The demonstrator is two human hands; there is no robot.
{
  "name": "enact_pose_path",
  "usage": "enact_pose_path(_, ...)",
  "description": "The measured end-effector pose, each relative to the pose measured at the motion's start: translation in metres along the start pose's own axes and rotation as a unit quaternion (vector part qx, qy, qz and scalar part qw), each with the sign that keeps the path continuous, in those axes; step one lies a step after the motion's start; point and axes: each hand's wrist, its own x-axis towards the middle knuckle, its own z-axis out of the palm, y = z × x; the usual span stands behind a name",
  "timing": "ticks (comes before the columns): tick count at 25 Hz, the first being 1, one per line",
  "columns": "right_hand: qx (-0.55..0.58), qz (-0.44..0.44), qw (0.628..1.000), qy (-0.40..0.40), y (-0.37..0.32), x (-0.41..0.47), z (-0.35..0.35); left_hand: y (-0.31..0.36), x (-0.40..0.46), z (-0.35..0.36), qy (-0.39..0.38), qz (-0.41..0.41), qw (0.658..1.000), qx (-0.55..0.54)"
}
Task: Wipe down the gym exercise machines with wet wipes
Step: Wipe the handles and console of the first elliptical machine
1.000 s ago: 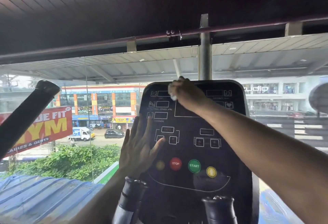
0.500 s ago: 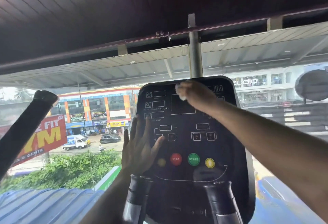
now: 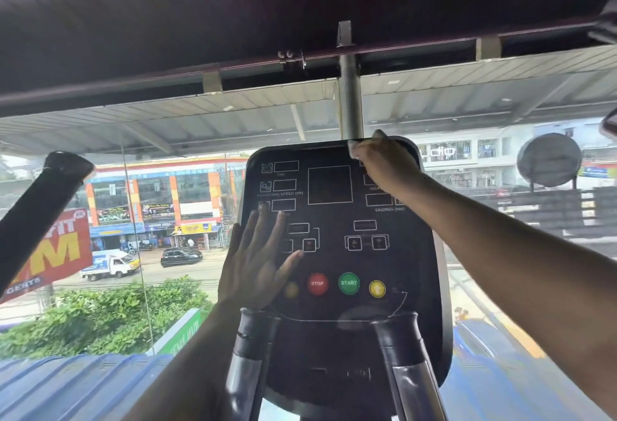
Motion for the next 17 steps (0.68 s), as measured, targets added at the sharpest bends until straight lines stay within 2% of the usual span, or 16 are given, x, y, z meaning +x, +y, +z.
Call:
enact_pose_path(2,0.039,0.049,0.998,0.016,0.0,-0.003,0.002,-0.001,0.0,0.004,0.01,-0.001,1.0,-0.004)
enact_pose_path(3,0.058,0.035,0.997,0.023,-0.014,-0.004,0.005,0.0,0.0,0.005,0.012,-0.001,1.0,-0.003)
enact_pose_path(6,0.093,-0.081,0.992,-0.026,-0.073,-0.007,0.013,0.0,-0.001,0.005,0.014,0.001,1.0,0.003)
enact_pose_path(8,0.093,-0.114,0.988,-0.045,-0.072,-0.002,0.009,0.0,-0.001,0.005,0.012,0.001,1.0,0.0)
enact_pose_path(11,0.076,0.015,0.996,-0.034,-0.016,0.013,0.001,-0.002,0.0,0.006,0.014,0.001,1.0,0.001)
enact_pose_path(14,0.064,0.142,0.988,-0.014,0.035,0.001,-0.001,-0.003,-0.001,0.008,0.01,0.004,1.0,-0.006)
enact_pose_path(17,0.08,0.189,0.979,-0.007,0.04,-0.011,-0.003,-0.004,-0.002,0.009,0.015,0.01,1.0,-0.011)
